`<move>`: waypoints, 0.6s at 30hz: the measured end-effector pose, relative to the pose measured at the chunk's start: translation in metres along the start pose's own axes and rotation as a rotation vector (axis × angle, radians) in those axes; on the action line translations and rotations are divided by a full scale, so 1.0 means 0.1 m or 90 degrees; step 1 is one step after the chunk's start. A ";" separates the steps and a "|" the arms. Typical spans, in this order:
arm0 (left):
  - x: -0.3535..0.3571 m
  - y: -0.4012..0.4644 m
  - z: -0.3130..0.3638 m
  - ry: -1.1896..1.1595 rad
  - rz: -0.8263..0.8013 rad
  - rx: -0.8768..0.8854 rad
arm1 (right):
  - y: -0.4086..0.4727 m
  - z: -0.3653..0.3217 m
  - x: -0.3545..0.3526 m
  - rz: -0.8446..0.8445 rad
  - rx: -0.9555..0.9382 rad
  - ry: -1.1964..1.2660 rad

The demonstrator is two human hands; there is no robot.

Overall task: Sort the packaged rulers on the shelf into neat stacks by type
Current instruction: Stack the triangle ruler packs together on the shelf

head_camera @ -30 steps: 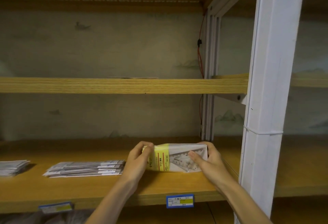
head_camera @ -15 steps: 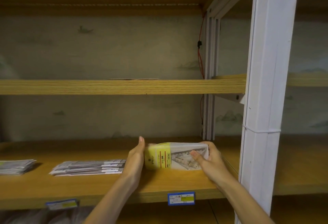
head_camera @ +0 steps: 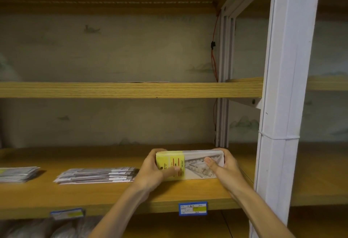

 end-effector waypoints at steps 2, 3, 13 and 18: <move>0.01 0.00 -0.02 0.028 -0.014 0.010 | -0.01 -0.01 0.00 0.005 0.007 0.011; 0.02 0.01 -0.02 0.035 -0.014 0.016 | -0.01 -0.01 0.00 0.005 0.008 0.017; 0.01 0.05 -0.04 0.063 0.052 0.072 | -0.06 -0.04 0.00 -0.014 -0.045 -0.030; 0.02 0.04 -0.05 0.070 0.037 0.033 | -0.06 -0.04 0.02 -0.024 -0.040 -0.058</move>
Point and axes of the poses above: each hand's wrist, its own y-axis towards the middle knuckle, its own x-axis out of the palm, z = x × y, the point moved 1 cm from there along y, towards the middle knuckle, and after that the axes turned 15 degrees about z, right-handed, at the moved point
